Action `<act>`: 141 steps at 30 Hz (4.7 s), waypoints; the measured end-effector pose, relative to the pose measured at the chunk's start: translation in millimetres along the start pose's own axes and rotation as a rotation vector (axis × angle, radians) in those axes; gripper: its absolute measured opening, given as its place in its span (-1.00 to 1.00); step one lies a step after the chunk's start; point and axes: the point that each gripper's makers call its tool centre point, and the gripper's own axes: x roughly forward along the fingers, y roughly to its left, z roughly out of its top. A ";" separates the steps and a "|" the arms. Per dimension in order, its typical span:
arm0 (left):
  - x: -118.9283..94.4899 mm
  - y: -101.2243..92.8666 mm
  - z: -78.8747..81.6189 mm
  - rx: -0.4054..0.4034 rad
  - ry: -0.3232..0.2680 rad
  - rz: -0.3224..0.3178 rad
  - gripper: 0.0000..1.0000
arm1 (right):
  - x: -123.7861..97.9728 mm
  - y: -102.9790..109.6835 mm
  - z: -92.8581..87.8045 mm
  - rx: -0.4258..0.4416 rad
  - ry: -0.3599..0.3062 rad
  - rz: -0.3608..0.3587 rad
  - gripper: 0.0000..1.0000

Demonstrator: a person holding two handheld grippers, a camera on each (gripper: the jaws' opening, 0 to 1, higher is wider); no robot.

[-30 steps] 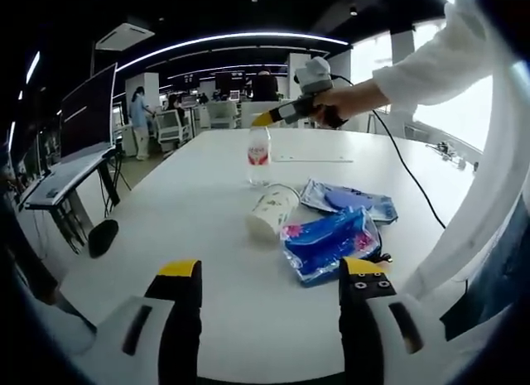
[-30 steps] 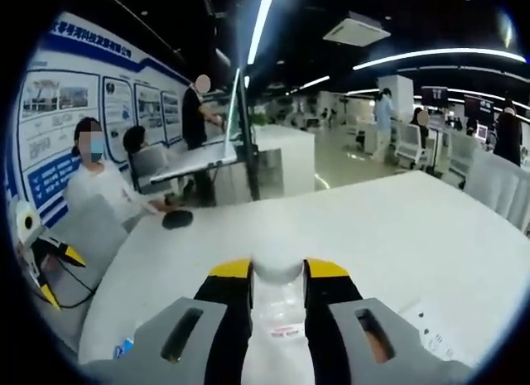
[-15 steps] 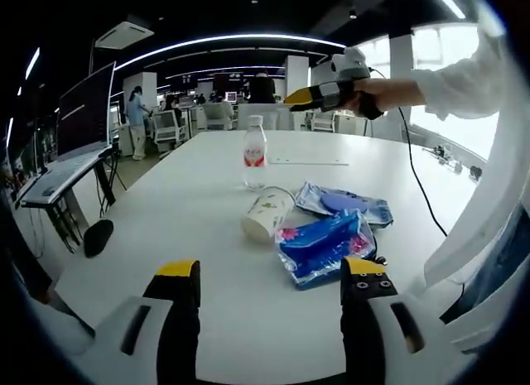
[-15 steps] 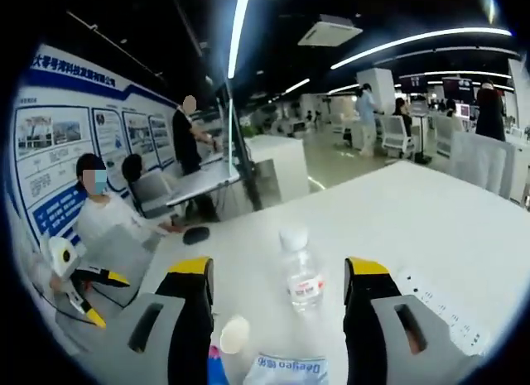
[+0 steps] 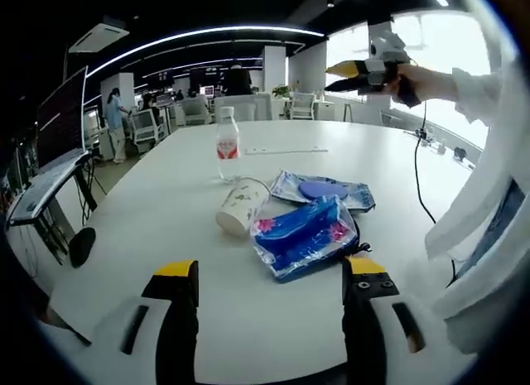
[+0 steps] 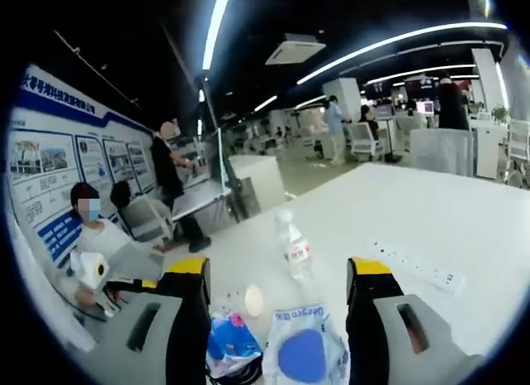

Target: Arrange the tabletop items into an orderly group along one side of the table until the central work area is clear of visible clutter.

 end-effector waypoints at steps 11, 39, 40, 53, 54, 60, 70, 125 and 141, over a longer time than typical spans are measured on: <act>2.5 -14.6 -1.3 0.008 0.038 -0.027 0.42 | -78.7 -14.1 -41.7 0.168 -0.077 -0.149 0.27; 51.2 4.6 20.7 -0.086 0.092 -0.118 0.44 | -107.8 -18.6 -95.8 0.306 -0.043 -0.247 0.08; 53.3 6.8 23.4 -0.098 0.100 -0.122 0.42 | -109.7 -18.8 -97.7 0.311 -0.041 -0.251 0.08; 101.5 15.9 44.1 -0.159 0.153 -0.200 0.39 | -131.8 -3.2 -136.5 0.405 -0.017 -0.296 0.00; 106.6 19.9 43.7 -0.152 0.158 -0.194 0.39 | -133.8 -3.5 -137.1 0.409 -0.018 -0.300 0.00; 133.0 35.5 38.9 -0.124 0.223 -0.178 0.41 | -135.8 -4.0 -137.7 0.420 -0.023 -0.305 -0.03; 166.1 33.1 26.7 -0.126 0.310 -0.176 0.40 | -129.9 1.9 -139.9 0.422 -0.005 -0.287 -0.08; 72.9 -108.5 131.5 0.225 -0.253 -0.496 -0.26 | -49.0 87.4 -54.2 -0.111 0.227 0.199 -0.47; 69.4 -129.4 135.4 0.371 -0.247 -0.494 -0.25 | -34.4 106.7 -60.8 -0.132 0.282 0.273 -0.65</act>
